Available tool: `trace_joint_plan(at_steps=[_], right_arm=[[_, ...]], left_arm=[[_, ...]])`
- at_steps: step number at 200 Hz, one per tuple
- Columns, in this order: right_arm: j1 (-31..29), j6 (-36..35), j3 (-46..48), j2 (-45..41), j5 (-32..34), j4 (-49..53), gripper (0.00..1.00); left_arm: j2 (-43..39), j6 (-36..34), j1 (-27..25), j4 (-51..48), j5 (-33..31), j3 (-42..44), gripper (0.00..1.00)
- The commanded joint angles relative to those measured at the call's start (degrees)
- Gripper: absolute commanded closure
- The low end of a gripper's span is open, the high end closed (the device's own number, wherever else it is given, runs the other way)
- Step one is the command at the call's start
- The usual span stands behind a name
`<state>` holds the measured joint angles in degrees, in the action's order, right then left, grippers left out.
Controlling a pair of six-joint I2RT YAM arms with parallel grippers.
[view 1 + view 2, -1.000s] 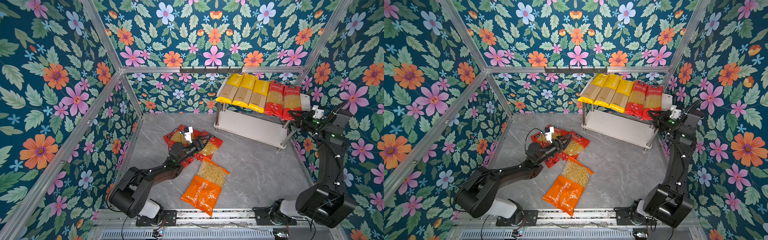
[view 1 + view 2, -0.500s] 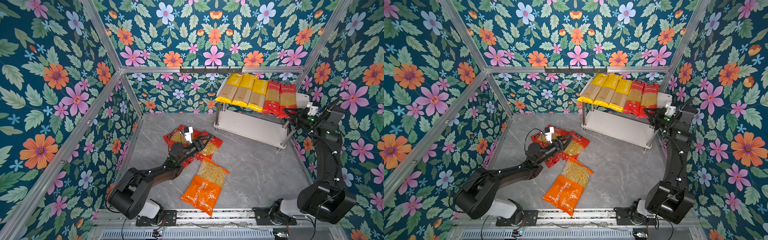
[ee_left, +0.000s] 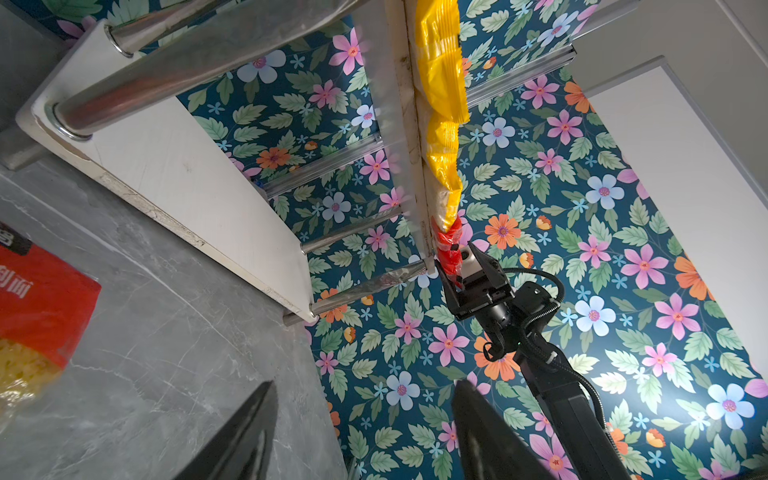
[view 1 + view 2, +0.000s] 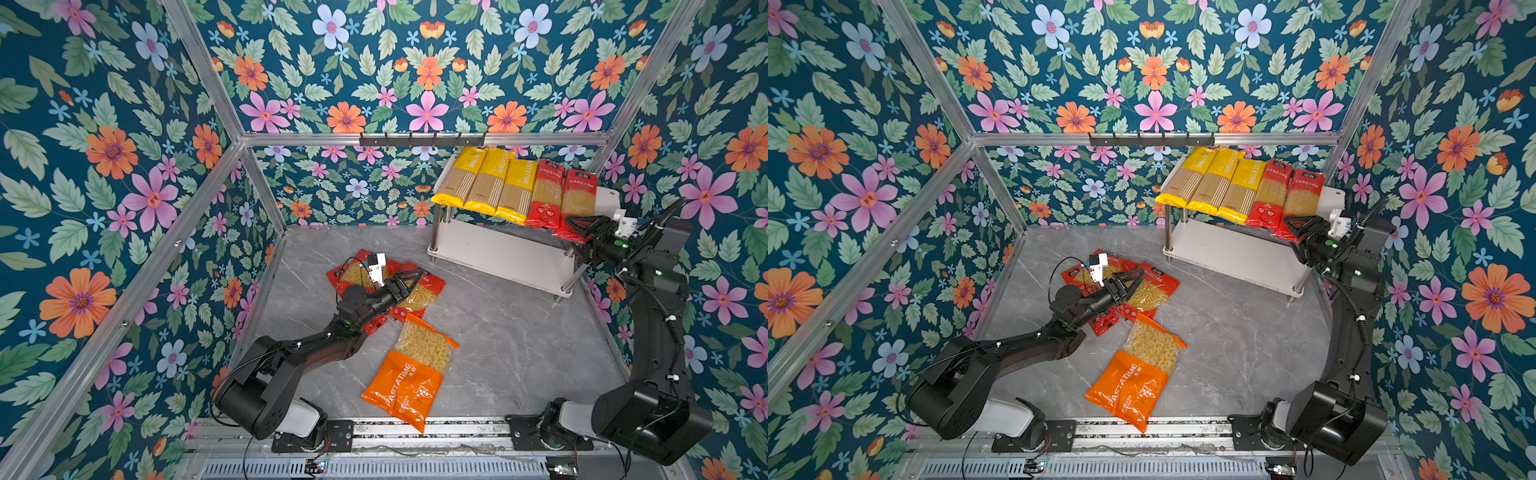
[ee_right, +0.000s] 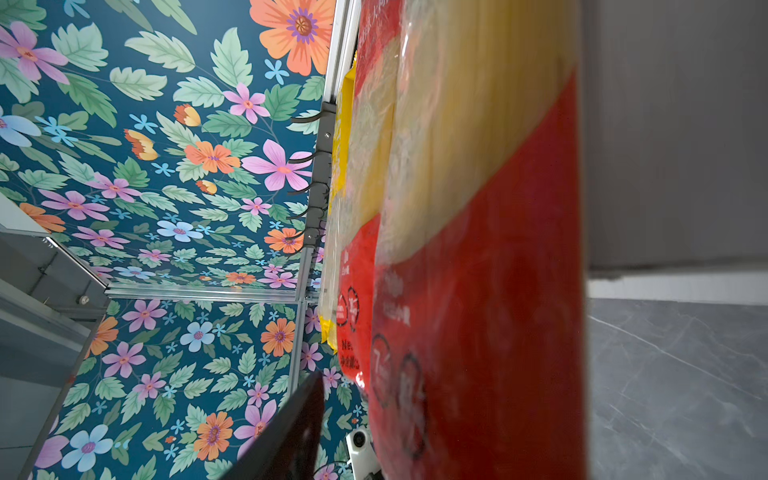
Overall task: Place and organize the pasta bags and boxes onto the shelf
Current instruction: 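Stand the red spaghetti bag beside the other red bag and open the right gripper, then move the right gripper back down to the third red spaghetti bag on the table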
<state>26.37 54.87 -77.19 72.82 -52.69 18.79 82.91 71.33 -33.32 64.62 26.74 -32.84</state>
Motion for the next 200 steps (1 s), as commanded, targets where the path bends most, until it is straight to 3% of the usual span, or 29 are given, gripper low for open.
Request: trace_joint_plan(at_steps=[1,55,99,112,128,154,176,200], right_arm=[[-0.1,0.1,1.7,-2.0,0.5,1.1,0.31],[-2.5,-1.9,8.5,-9.5,3.2,4.3,0.3],[-9.3,-3.7,9.1,-12.8,6.4,6.2,0.4],[-14.7,-5.3,8.7,-13.3,10.7,7.9,0.41],[-25.5,-7.7,8.0,-13.3,19.8,9.6,0.43],[-44.7,-10.7,6.2,-9.3,33.4,9.3,0.44],[-57.1,-12.6,6.5,-4.1,41.2,4.4,0.45],[-64.6,-13.5,6.0,4.0,43.2,0.1,0.47]], left_arm=[[-0.2,-1.1,0.0,1.5,0.1,-0.1,0.31],[-0.1,-1.3,0.0,1.7,-0.2,0.4,0.31],[-1.9,-3.1,0.0,-0.5,-0.4,1.0,0.31],[-4.2,-7.1,0.0,-8.3,-1.5,0.3,0.31],[-7.2,-16.2,0.1,-26.5,-5.0,-3.5,0.31],[-9.7,-29.7,0.4,-54.7,-17.1,-11.2,0.3],[-12.8,-32.2,3.3,-59.6,-20.7,-9.7,0.3],[-16.6,-29.9,10.2,-57.9,-19.1,-3.3,0.3]])
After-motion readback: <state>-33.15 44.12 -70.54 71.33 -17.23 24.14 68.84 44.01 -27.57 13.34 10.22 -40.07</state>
